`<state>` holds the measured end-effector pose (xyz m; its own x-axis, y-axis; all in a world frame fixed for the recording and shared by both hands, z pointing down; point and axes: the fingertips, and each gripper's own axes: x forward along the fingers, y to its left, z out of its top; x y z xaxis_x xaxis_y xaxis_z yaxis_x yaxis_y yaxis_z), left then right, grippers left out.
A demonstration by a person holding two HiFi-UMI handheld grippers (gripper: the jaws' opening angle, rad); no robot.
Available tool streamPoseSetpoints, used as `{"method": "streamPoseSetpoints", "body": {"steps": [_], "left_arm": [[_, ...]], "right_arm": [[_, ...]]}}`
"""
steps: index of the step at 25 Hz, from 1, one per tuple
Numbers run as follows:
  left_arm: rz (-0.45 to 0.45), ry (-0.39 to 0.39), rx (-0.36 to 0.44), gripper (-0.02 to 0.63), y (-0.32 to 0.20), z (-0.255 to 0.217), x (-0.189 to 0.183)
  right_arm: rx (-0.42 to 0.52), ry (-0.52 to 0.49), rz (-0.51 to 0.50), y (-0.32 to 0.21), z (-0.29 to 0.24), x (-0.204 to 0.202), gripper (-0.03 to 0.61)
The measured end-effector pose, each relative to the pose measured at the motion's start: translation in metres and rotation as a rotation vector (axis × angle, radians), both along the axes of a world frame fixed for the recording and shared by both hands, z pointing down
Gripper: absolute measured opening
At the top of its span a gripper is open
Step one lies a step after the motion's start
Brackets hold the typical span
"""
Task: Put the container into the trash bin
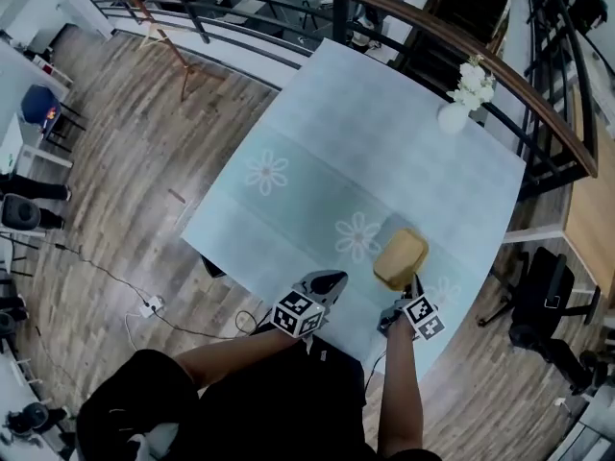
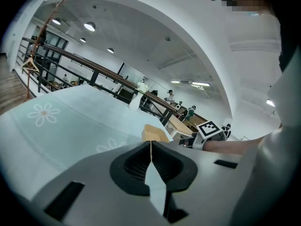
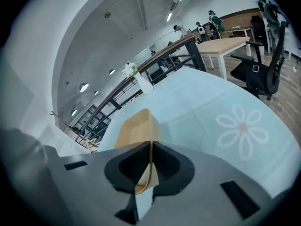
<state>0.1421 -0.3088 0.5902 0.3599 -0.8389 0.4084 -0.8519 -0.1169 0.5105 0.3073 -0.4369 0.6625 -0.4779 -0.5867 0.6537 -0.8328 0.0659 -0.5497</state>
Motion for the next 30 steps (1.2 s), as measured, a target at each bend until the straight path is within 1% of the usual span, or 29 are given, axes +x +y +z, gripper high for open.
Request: {"method": "streamPoseSetpoints", "body": {"steps": [3, 7, 11, 13, 17, 21, 23, 26, 30], "left_arm": [[-0.006, -0.019, 0.008, 0.017, 0.019, -0.001, -0.025], [-0.078, -0.021, 0.003, 0.017, 0.055, 0.002, -0.058], [-0.136, -0.063, 0.018, 0.016, 0.080, -0.002, -0.076], [-0.183, -0.081, 0.009, 0.017, 0.103, -0.002, -0.082], [-0.285, -0.112, -0.036, 0.015, 0.168, -0.002, -0.088], [-0.404, -0.116, -0.083, 0.015, 0.234, 0.000, -0.100], [-0.458, -0.112, -0.089, 0.016, 0.260, -0.001, -0.108], [-0.531, -0.109, -0.073, 0.015, 0.291, -0.005, -0.136], [-0.612, -0.096, -0.051, 0.015, 0.336, 0.000, -0.196]], "right_arm": [[0.017, -0.021, -0.049, 0.028, -0.013, -0.029, 0.046], [0.019, -0.018, -0.203, 0.077, -0.011, -0.077, 0.046], [0.009, -0.020, -0.359, 0.118, -0.006, -0.118, 0.045], [-0.001, -0.030, -0.439, 0.145, -0.002, -0.136, 0.045], [-0.011, -0.062, -0.591, 0.201, -0.004, -0.165, 0.044], [0.001, -0.065, -0.749, 0.258, -0.010, -0.196, 0.045], [-0.009, -0.065, -0.807, 0.286, -0.008, -0.210, 0.045], [-0.018, -0.063, -0.867, 0.320, -0.008, -0.234, 0.044], [-0.003, -0.047, -0.923, 0.358, -0.006, -0.278, 0.044]]}}
